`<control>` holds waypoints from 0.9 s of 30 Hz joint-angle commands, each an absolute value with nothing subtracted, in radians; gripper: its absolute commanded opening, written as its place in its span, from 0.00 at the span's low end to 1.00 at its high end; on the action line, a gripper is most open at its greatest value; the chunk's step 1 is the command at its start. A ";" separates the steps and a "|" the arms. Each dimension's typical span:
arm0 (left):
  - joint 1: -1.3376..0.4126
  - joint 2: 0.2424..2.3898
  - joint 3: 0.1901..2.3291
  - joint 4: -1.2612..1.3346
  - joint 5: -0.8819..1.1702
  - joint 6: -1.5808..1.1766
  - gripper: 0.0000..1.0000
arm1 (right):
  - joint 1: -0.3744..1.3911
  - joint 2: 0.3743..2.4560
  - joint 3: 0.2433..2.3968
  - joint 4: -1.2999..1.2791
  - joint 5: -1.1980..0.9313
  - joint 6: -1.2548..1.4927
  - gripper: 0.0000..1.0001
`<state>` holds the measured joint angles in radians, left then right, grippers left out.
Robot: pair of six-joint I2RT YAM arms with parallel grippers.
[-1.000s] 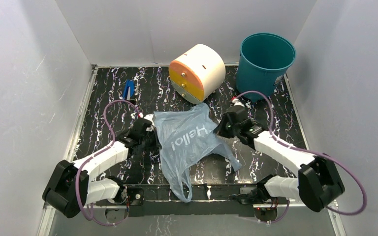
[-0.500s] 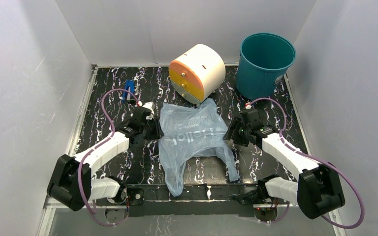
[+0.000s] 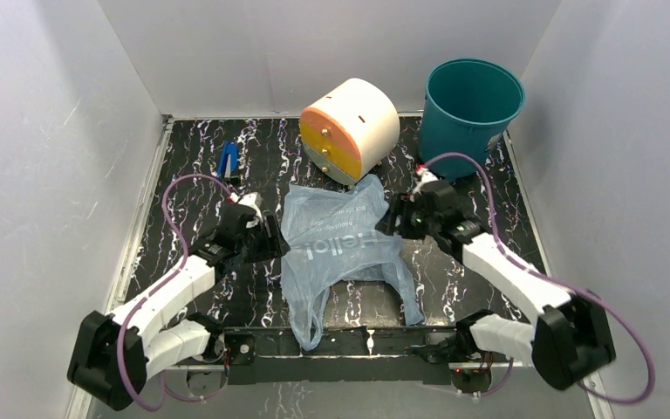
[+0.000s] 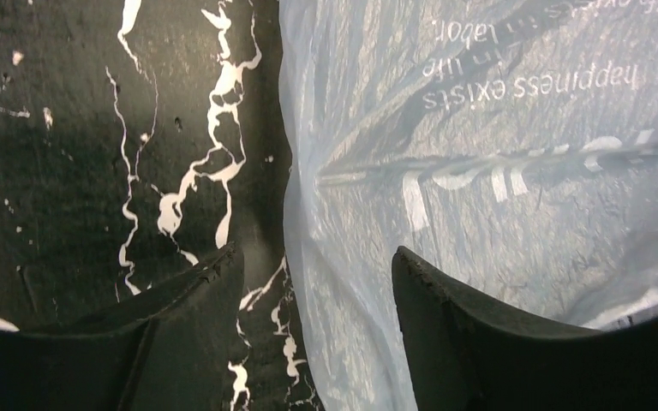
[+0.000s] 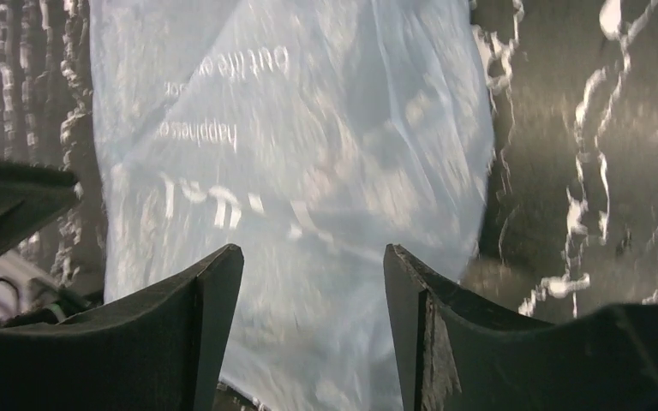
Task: Put the trash bags into the trash bin
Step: Unfold the trash bag at the center of the board, then move the distractor to the center of the board.
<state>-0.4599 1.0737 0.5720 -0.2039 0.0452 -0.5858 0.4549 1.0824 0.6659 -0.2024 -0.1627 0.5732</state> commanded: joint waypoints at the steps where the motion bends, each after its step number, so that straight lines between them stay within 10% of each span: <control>1: -0.454 0.970 0.547 -0.255 0.051 -0.641 0.63 | 0.583 1.268 0.883 -0.072 0.089 0.490 0.71; 12: -0.454 0.716 0.378 -0.275 0.115 -0.813 0.73 | 0.653 1.738 1.259 -0.019 0.528 0.505 0.80; 27: -0.457 0.648 0.293 -0.243 0.212 -0.857 0.74 | 0.563 1.976 1.335 0.288 0.575 0.301 0.81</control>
<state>-0.4599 0.6262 0.2920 -0.2687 0.1780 -0.8574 0.6270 1.9251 1.2613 0.2295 0.5407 0.3717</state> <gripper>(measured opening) 0.741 0.817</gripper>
